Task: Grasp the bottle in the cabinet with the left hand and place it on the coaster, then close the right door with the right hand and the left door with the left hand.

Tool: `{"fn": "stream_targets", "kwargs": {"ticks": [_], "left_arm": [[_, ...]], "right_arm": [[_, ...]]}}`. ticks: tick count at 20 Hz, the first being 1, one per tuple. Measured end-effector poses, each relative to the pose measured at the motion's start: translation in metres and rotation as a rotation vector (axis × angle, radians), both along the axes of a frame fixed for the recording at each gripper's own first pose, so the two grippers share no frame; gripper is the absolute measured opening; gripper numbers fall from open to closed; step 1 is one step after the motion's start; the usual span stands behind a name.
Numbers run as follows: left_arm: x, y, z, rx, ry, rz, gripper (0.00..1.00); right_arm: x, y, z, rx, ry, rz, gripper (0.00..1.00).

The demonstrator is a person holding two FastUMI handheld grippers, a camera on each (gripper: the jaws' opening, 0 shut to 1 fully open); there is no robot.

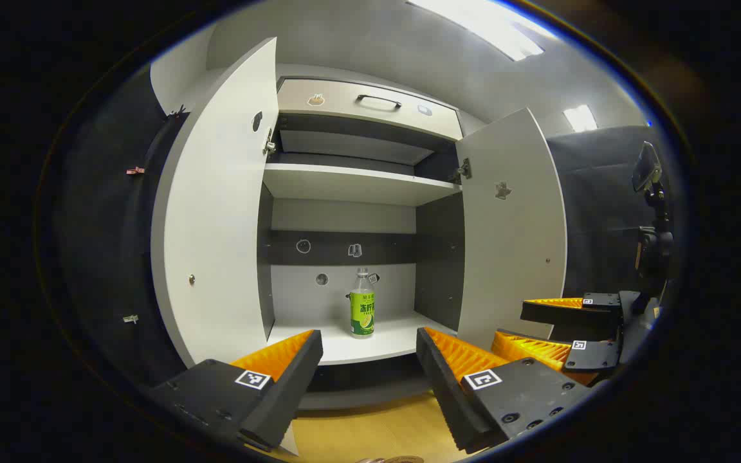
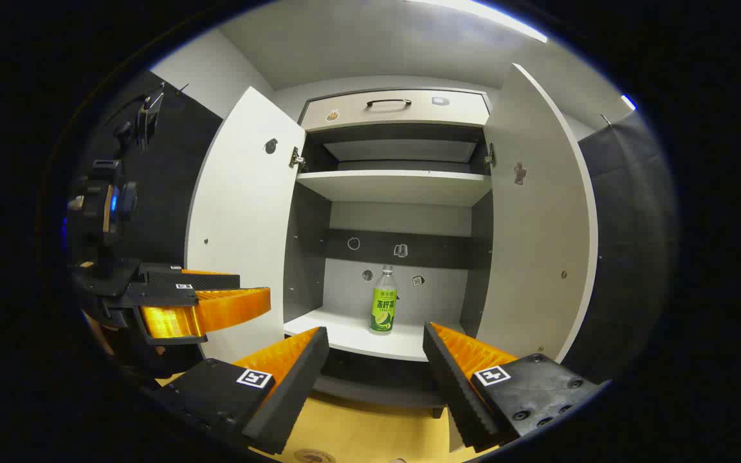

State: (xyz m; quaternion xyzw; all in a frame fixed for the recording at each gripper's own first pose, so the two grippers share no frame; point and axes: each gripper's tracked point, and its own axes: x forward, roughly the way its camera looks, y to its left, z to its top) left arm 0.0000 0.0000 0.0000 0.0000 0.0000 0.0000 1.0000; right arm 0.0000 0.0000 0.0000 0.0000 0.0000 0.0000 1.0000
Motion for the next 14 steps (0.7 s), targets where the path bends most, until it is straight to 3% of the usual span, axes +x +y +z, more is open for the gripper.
{"fn": "stream_targets", "kwargs": {"ticks": [14], "left_arm": [[0.0042, 0.0086, -0.0021, -0.009, -0.008, -0.014, 0.94]], "right_arm": [[0.002, -0.0031, -0.0069, -0.024, 0.022, -0.045, 0.98]]}}
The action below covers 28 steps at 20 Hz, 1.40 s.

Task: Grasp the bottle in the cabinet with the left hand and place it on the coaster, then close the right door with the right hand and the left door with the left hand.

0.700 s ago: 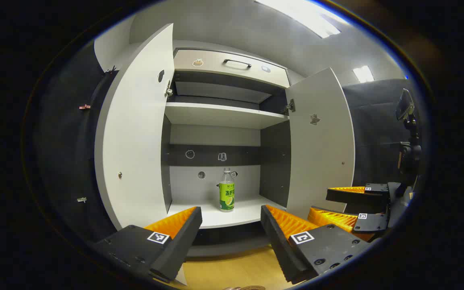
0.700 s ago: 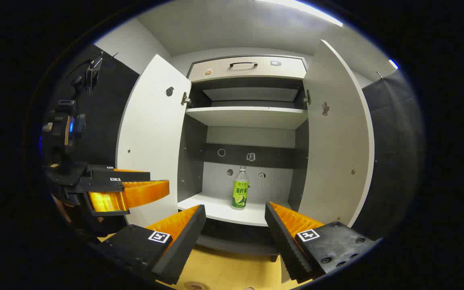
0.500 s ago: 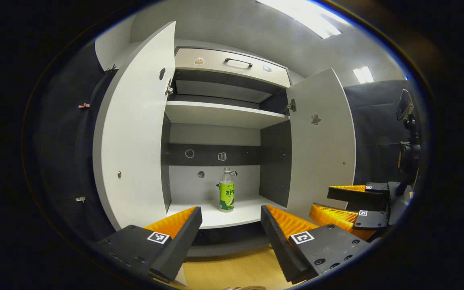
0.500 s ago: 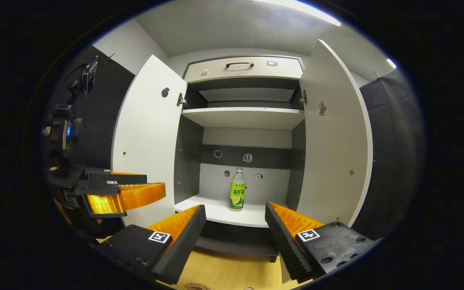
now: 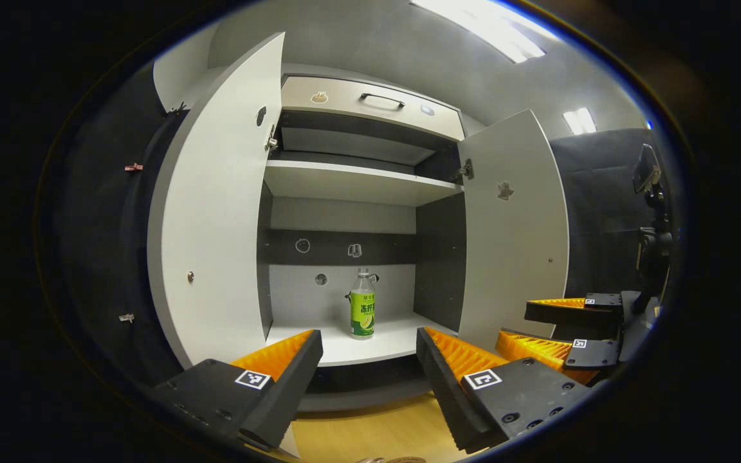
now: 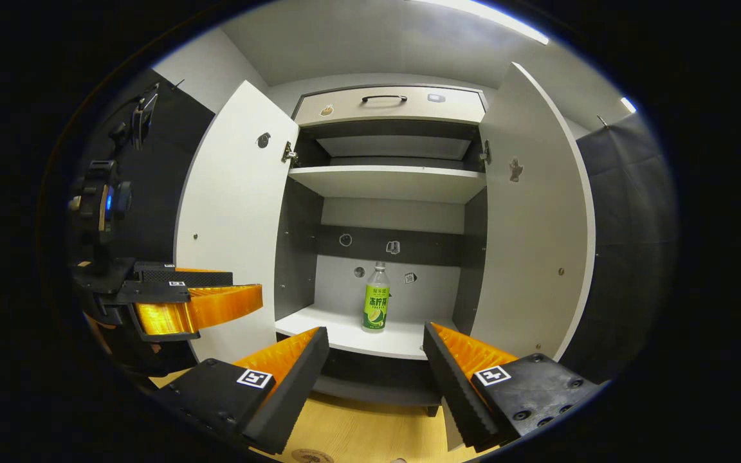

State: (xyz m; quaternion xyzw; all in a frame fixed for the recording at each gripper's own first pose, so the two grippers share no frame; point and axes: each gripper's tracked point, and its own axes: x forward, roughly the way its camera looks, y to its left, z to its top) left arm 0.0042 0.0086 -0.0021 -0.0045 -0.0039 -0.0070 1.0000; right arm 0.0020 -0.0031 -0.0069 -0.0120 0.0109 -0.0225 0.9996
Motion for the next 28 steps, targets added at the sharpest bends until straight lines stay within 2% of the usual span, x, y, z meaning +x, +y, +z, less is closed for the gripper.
{"fn": "stream_targets", "kwargs": {"ticks": [8, 12, 19, 25, 28], "left_arm": [[0.029, -0.019, 0.01, -0.002, -0.039, -0.104, 0.93], [0.068, -0.031, 0.006, -0.028, -0.038, -0.129, 0.93], [0.18, -0.031, 0.007, -0.006, -0.094, -0.064, 0.93], [0.281, -0.017, -0.027, -0.035, -0.065, -0.013, 0.93], [0.313, 0.002, -0.04, 0.018, -0.058, 0.055, 0.93]], "right_arm": [[-0.021, -0.018, 0.001, -0.032, 0.006, -0.137, 0.98], [-0.027, -0.033, 0.004, -0.055, -0.009, -0.167, 0.98], [0.005, -0.063, -0.019, -0.082, -0.01, -0.106, 0.98], [0.03, -0.067, -0.054, -0.036, 0.042, -0.031, 0.98], [0.039, -0.064, -0.07, -0.014, 0.082, 0.004, 0.98]]}}
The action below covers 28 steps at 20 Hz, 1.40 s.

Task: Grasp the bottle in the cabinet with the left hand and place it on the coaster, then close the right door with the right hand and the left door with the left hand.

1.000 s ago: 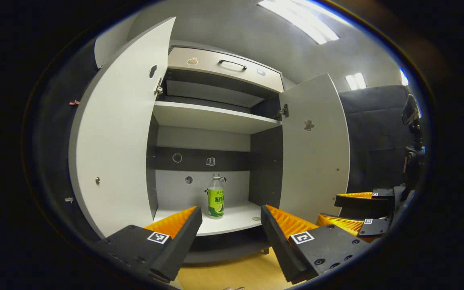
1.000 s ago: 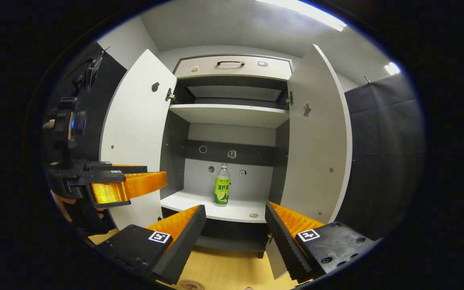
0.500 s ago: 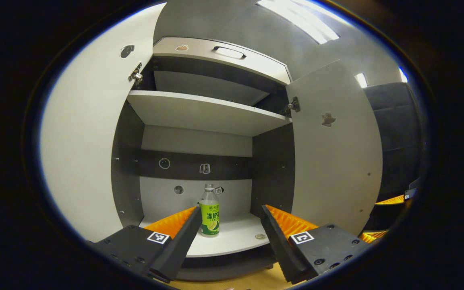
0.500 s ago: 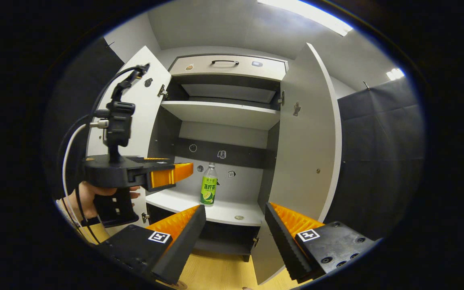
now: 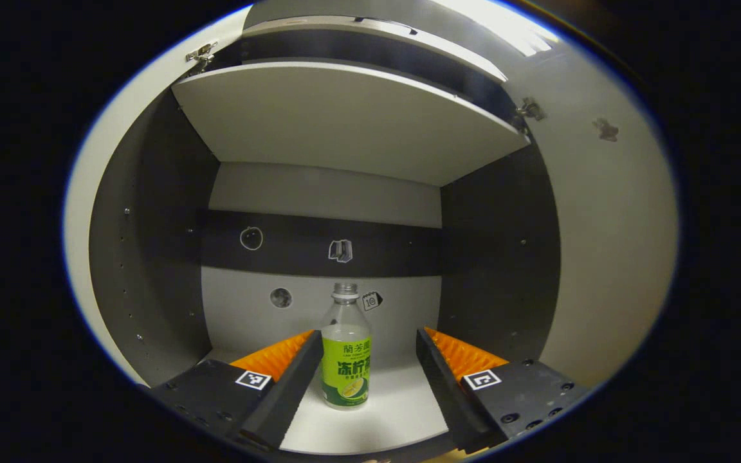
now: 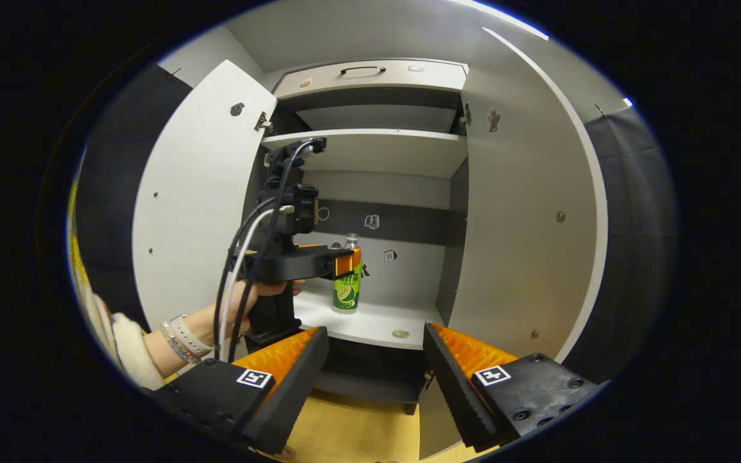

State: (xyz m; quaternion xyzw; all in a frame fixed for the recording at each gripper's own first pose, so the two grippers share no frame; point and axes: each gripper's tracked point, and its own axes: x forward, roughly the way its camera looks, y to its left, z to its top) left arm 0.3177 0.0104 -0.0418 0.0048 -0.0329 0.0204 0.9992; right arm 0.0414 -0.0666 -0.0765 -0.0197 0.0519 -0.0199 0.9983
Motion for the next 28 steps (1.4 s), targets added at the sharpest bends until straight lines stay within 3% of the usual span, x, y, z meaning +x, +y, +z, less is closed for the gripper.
{"fn": "stream_targets", "kwargs": {"ticks": [15, 18, 23, 28], "left_arm": [[0.085, 0.028, -0.039, 0.006, 0.016, 0.034, 0.9], [0.085, 0.023, -0.039, 0.001, 0.011, 0.021, 0.8], [0.084, 0.023, -0.037, -0.007, 0.007, -0.006, 0.76], [0.038, 0.015, 0.001, 0.006, -0.05, -0.044, 0.75]], "right_arm": [[0.028, -0.001, -0.029, 0.016, 0.053, 0.037, 0.98], [0.028, -0.003, -0.031, 0.015, 0.059, 0.026, 0.98], [0.028, -0.005, -0.028, 0.026, 0.052, 0.007, 0.98], [0.025, -0.01, -0.018, 0.015, 0.027, -0.022, 0.98]]}}
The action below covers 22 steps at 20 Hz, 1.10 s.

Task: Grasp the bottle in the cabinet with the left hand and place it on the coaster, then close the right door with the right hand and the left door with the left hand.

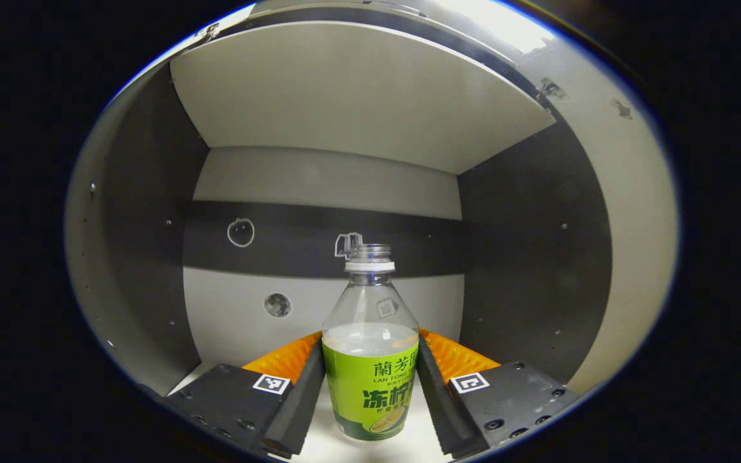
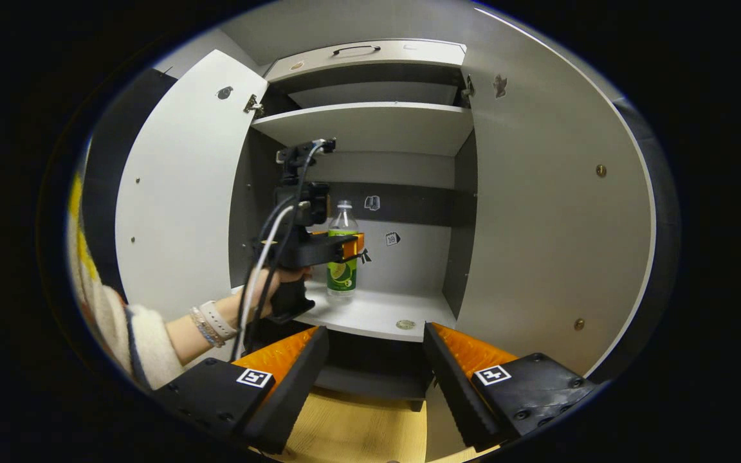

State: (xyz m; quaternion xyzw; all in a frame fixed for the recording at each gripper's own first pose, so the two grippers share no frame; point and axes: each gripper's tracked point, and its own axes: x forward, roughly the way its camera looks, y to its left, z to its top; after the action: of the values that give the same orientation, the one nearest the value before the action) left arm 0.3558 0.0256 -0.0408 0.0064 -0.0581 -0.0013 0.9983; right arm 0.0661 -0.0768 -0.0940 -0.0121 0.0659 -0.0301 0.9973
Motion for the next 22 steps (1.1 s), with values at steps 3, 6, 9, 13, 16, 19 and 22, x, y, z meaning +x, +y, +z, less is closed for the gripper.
{"fn": "stream_targets", "kwargs": {"ticks": [3, 6, 9, 13, 16, 19, 22], "left_arm": [[-0.051, -0.009, 0.015, 0.016, -0.017, -0.039, 0.75], [-0.11, -0.012, 0.021, 0.018, -0.03, -0.053, 0.75], [-0.167, -0.017, 0.018, -0.002, -0.01, -0.075, 0.75], [-0.246, -0.03, -0.009, -0.011, 0.011, -0.104, 0.76], [-0.286, -0.045, -0.041, 0.01, 0.028, -0.136, 0.76], [-0.322, -0.07, -0.085, -0.051, 0.067, -0.189, 0.76], [-0.35, -0.089, -0.126, -0.08, 0.076, -0.198, 0.76]], "right_arm": [[-0.002, -0.008, 0.013, -0.025, -0.026, -0.03, 0.98], [-0.009, -0.018, 0.026, -0.071, -0.052, -0.08, 0.98], [-0.023, -0.018, 0.031, -0.084, -0.049, -0.126, 0.98], [-0.054, -0.01, 0.038, -0.116, -0.061, -0.181, 0.98], [-0.079, -0.004, 0.04, -0.161, -0.066, -0.222, 0.98], [-0.092, 0.005, 0.034, -0.155, -0.063, -0.215, 0.98], [-0.1, 0.015, 0.026, -0.113, -0.055, -0.174, 0.98]]}}
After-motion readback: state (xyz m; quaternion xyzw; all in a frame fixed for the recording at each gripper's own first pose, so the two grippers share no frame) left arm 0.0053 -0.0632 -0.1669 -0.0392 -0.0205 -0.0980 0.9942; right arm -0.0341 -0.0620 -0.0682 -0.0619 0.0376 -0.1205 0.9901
